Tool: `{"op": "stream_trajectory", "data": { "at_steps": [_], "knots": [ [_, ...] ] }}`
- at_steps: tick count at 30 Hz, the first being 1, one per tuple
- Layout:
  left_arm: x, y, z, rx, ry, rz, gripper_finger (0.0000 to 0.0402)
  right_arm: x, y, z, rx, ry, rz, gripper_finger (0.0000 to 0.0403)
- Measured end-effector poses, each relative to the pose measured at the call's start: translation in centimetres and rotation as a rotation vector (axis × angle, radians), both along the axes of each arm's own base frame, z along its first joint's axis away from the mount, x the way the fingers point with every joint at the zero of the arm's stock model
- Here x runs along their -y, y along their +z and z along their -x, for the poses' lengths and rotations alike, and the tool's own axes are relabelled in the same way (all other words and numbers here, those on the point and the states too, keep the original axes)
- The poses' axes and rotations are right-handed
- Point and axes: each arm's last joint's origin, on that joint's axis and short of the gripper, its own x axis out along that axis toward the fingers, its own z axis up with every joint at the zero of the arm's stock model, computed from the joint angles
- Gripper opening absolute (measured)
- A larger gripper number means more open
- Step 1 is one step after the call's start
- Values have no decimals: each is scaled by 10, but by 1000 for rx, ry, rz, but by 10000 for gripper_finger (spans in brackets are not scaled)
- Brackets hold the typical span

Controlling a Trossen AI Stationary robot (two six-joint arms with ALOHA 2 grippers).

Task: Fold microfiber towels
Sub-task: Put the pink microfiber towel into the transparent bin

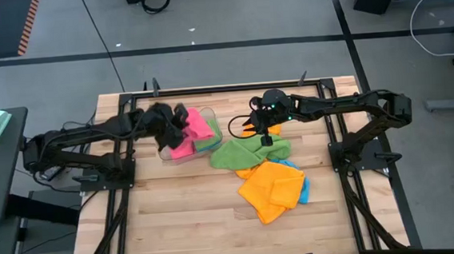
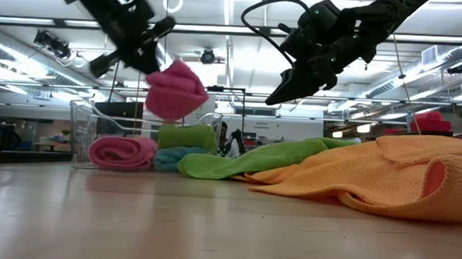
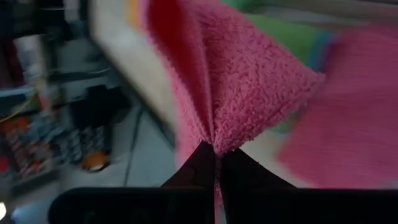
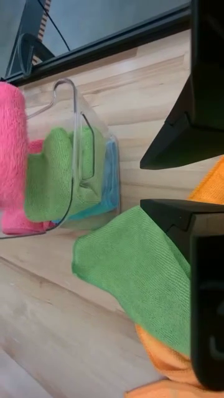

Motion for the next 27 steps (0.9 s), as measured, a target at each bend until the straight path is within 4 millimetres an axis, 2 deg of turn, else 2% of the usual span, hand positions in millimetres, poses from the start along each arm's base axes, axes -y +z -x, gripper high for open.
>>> {"op": "stream_trajectory", "data": {
  "at_steps": [4,11,14,20,27],
  "knots": [
    [1,-9,8,-13,24,-27,12,0,0,0,0,0,0,96],
    [7,16,24,121,35,-67,12,0,0,0,2,-6,-8,96],
    [12,20,35,113,42,-46,12,0,0,0,2,-10,-13,96],
    [21,3,44,-26,38,-18,12,0,1,-1,11,-24,-32,96],
    [26,-18,46,-182,-101,-161,12,0,1,-1,18,-41,-54,96]
  ]
}}
